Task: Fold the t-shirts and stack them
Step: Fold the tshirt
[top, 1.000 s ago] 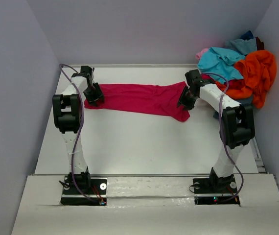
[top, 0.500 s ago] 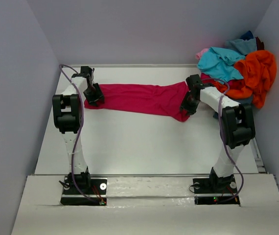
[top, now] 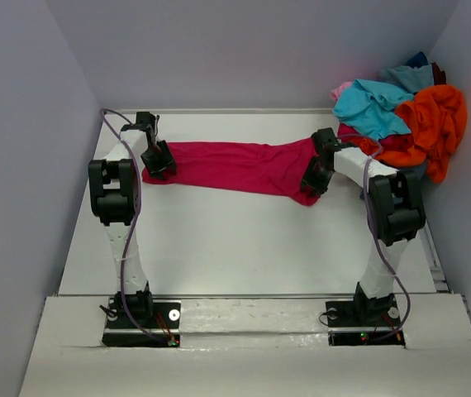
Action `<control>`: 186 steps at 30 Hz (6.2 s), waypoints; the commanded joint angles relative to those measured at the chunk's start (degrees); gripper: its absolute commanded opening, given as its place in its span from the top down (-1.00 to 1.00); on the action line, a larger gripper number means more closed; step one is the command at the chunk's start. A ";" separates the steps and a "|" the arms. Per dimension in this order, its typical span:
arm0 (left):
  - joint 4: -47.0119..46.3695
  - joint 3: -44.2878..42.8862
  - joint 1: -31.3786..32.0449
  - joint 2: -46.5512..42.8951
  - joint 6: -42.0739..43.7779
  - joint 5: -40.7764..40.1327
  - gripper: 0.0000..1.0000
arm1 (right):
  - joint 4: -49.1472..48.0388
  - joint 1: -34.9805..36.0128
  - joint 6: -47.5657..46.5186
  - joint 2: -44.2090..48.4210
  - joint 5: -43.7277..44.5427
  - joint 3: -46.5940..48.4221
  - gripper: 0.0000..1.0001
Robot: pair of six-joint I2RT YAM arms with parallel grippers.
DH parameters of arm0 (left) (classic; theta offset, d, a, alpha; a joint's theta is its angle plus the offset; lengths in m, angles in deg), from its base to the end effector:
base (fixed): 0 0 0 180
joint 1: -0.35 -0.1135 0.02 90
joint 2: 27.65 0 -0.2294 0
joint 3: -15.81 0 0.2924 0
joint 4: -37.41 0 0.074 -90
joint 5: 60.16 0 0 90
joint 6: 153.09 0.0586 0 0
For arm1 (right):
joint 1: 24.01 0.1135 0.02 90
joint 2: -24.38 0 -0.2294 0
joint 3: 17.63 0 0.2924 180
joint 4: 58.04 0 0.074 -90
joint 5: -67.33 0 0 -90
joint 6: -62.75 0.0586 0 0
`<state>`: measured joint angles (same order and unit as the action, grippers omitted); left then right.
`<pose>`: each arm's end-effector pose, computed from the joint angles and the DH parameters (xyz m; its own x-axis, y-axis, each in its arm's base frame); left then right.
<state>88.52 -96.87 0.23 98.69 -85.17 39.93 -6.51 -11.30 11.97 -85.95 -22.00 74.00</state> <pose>0.4962 -0.0092 0.1101 -0.8656 -0.3719 -0.3354 -0.2728 0.9118 -0.3071 0.4113 0.0921 0.1101 -0.8479 0.4569 -0.2690 0.4130 0.8873 0.2053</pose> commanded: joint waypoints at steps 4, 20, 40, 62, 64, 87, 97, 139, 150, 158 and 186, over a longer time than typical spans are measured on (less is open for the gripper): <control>0.64 0.73 -0.14 -3.39 0.73 0.28 -0.13 | -2.94 -0.41 -0.11 -0.77 -0.23 1.16 0.17; 0.55 0.82 -0.14 -3.30 0.64 0.46 -0.13 | -1.10 -0.41 1.12 1.69 1.96 1.16 0.86; 0.55 1.26 -0.14 -3.56 0.73 0.11 -0.13 | 1.71 -5.06 -0.20 3.36 4.34 1.86 0.86; 0.81 1.34 -0.14 -4.18 0.82 -0.24 -0.13 | 5.23 -5.06 -2.13 3.18 1.98 7.40 0.08; 0.64 1.52 -0.14 -4.26 0.73 -0.24 -0.13 | 4.97 -5.06 -2.22 3.36 0.40 8.45 0.08; 4.33 -9.11 2.93 -5.58 1.87 -2.88 -0.13 | 0.22 2.41 -3.28 -10.53 -14.82 14.87 0.13; 2.66 -11.39 2.93 -2.78 1.43 -3.94 -0.13 | -0.48 2.41 -3.27 -12.90 -15.08 12.59 0.14; 5.91 -24.93 -1.63 15.16 1.08 -4.55 -0.14 | 3.30 2.41 -7.93 -8.95 -11.65 6.70 0.14; 6.61 -25.64 -4.63 15.60 2.05 -3.58 -0.14 | 5.14 1.18 -7.76 -8.15 -7.87 5.90 0.11; 6.61 -21.69 -4.63 13.85 1.70 -4.72 -0.13 | 7.16 1.18 -7.32 -8.94 -8.05 10.03 0.10; 4.68 1.69 0.64 -0.48 -0.24 -15.09 -0.08 | 14.63 0.65 -7.23 -25.29 -10.60 36.04 0.07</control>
<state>88.19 -100.10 -0.60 100.72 -84.63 28.89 6.05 -10.19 5.55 -108.02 -33.24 105.32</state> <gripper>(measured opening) 0.545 0.462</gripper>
